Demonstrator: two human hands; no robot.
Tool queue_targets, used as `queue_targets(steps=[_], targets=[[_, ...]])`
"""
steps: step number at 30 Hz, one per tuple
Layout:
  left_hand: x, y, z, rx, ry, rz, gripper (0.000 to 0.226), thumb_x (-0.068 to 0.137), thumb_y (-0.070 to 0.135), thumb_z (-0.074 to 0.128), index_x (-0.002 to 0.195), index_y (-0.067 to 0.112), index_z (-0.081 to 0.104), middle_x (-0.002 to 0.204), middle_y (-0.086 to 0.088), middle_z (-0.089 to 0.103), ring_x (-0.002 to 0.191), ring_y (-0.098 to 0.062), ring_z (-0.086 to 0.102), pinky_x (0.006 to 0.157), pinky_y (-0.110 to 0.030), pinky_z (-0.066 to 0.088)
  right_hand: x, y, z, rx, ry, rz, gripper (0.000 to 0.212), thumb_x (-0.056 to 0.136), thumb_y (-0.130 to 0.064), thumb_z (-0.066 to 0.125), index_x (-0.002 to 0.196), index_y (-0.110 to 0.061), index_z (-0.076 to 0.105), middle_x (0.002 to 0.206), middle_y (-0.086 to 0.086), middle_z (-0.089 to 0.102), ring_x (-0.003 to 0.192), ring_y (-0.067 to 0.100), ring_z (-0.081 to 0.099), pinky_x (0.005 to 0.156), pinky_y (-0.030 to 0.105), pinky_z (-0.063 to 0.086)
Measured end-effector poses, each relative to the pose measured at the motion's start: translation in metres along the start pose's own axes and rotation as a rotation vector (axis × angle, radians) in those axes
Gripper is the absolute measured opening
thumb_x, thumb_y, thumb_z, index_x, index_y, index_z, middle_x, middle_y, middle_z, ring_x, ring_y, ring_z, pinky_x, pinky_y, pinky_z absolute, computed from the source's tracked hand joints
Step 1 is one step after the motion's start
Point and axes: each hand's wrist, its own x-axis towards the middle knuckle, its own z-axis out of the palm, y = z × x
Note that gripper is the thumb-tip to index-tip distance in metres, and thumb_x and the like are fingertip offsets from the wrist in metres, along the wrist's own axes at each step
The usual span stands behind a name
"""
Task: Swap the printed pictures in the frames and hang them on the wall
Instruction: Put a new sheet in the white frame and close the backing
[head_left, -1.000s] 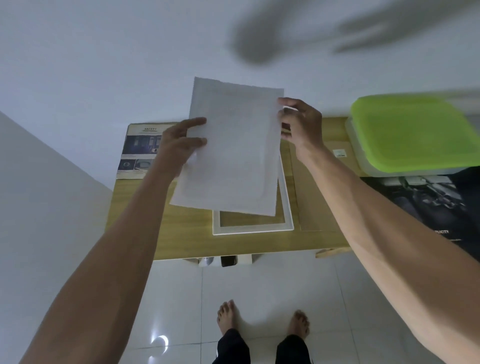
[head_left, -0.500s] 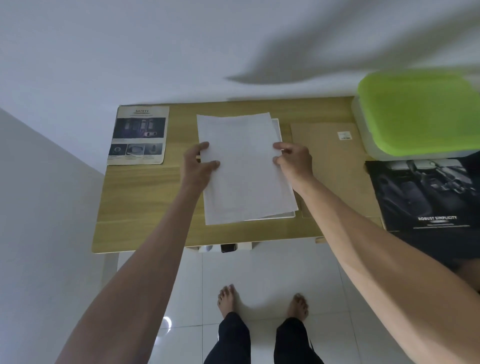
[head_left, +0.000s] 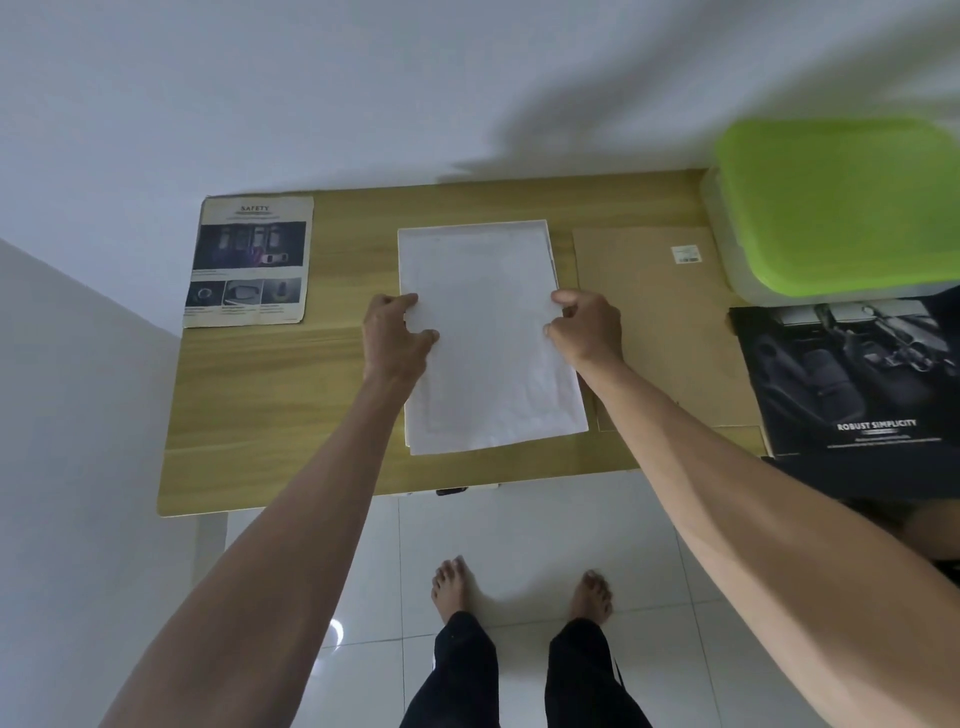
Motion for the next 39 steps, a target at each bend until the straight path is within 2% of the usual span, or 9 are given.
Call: queue_targets(steps=[3, 5, 7, 10, 13, 25, 30, 34, 39], targets=[[0.003, 0.001, 0.002, 0.063, 0.000, 0.011, 0.063, 0.079, 0.011, 0.081, 0.137, 0.007, 0.058, 0.125, -0.011, 0.055, 0.107, -0.028, 0.058, 0.083, -0.030, 0.049, 0.006, -0.002, 0.002, -0.057, -0.008, -0.008, 0.059, 0.085, 0.001, 0.059, 0.141, -0.017, 0.057, 0.116, 0.005, 0.069, 0.085, 0.013, 0.062, 0.070, 0.021, 0.046], [0.004, 0.001, 0.003, 0.101, 0.008, 0.016, 0.062, 0.080, 0.013, 0.080, 0.138, 0.008, 0.057, 0.126, -0.010, 0.053, 0.112, -0.029, 0.055, 0.083, -0.035, 0.050, 0.008, -0.002, 0.005, -0.098, -0.010, -0.033, 0.060, 0.084, 0.000, 0.058, 0.141, -0.017, 0.057, 0.122, 0.006, 0.068, 0.096, 0.019, 0.066, 0.076, 0.025, 0.050], [0.006, 0.002, 0.003, 0.138, 0.018, 0.014, 0.061, 0.081, 0.015, 0.078, 0.138, 0.009, 0.057, 0.128, -0.010, 0.050, 0.118, -0.028, 0.050, 0.081, -0.032, 0.046, 0.009, -0.003, 0.007, -0.164, -0.007, -0.061, 0.059, 0.083, -0.004, 0.058, 0.139, -0.020, 0.058, 0.126, 0.007, 0.063, 0.109, 0.023, 0.063, 0.078, 0.028, 0.049], [0.008, 0.005, 0.002, 0.170, 0.027, -0.015, 0.059, 0.083, 0.018, 0.077, 0.138, 0.009, 0.057, 0.130, -0.010, 0.047, 0.122, -0.027, 0.045, 0.081, -0.029, 0.039, 0.011, -0.004, 0.009, -0.260, -0.007, -0.057, 0.053, 0.085, -0.010, 0.061, 0.135, -0.026, 0.060, 0.131, 0.004, 0.052, 0.106, 0.023, 0.060, 0.073, 0.028, 0.044], [0.010, 0.006, 0.001, 0.174, 0.012, -0.032, 0.059, 0.083, 0.020, 0.078, 0.138, 0.009, 0.058, 0.130, -0.010, 0.047, 0.121, -0.027, 0.046, 0.080, -0.029, 0.038, 0.014, -0.004, 0.010, -0.312, 0.006, -0.055, 0.048, 0.086, -0.015, 0.064, 0.132, -0.028, 0.061, 0.130, 0.004, 0.049, 0.104, 0.027, 0.061, 0.075, 0.031, 0.052], [-0.005, 0.044, 0.023, 0.162, 0.177, -0.004, 0.040, 0.087, 0.026, 0.068, 0.126, 0.017, 0.065, 0.129, -0.008, 0.051, 0.119, -0.029, 0.045, 0.091, -0.043, 0.048, 0.016, 0.004, -0.020, -0.215, 0.100, -0.051, 0.041, 0.091, -0.029, 0.066, 0.132, -0.028, 0.061, 0.131, 0.005, 0.053, 0.105, 0.022, 0.061, 0.077, 0.029, 0.048], [-0.026, 0.107, 0.073, 0.066, 0.030, 0.103, 0.039, 0.091, 0.026, 0.066, 0.128, 0.017, 0.063, 0.119, -0.010, 0.061, 0.113, -0.027, 0.054, 0.090, -0.037, 0.048, 0.026, 0.033, -0.074, -0.212, 0.201, 0.024, 0.041, 0.090, -0.025, 0.066, 0.131, -0.024, 0.063, 0.133, 0.008, 0.056, 0.114, 0.026, 0.059, 0.083, 0.029, 0.047], [-0.046, 0.150, 0.116, 0.029, -0.148, 0.097, 0.049, 0.090, 0.028, 0.064, 0.136, 0.014, 0.057, 0.124, -0.013, 0.062, 0.114, -0.027, 0.059, 0.091, -0.036, 0.049, 0.030, 0.066, -0.117, -0.204, 0.214, 0.120, 0.049, 0.086, -0.017, 0.064, 0.135, -0.018, 0.061, 0.138, 0.010, 0.060, 0.124, 0.028, 0.057, 0.100, 0.033, 0.048], [-0.067, 0.174, 0.154, 0.160, -0.316, -0.033, 0.068, 0.088, 0.039, 0.068, 0.145, 0.012, 0.041, 0.144, -0.020, 0.039, 0.135, -0.039, 0.036, 0.106, -0.045, 0.039, 0.025, 0.100, -0.142, -0.190, 0.139, 0.211, 0.048, 0.087, -0.012, 0.056, 0.135, -0.017, 0.061, 0.138, 0.010, 0.062, 0.122, 0.030, 0.060, 0.092, 0.031, 0.050]])
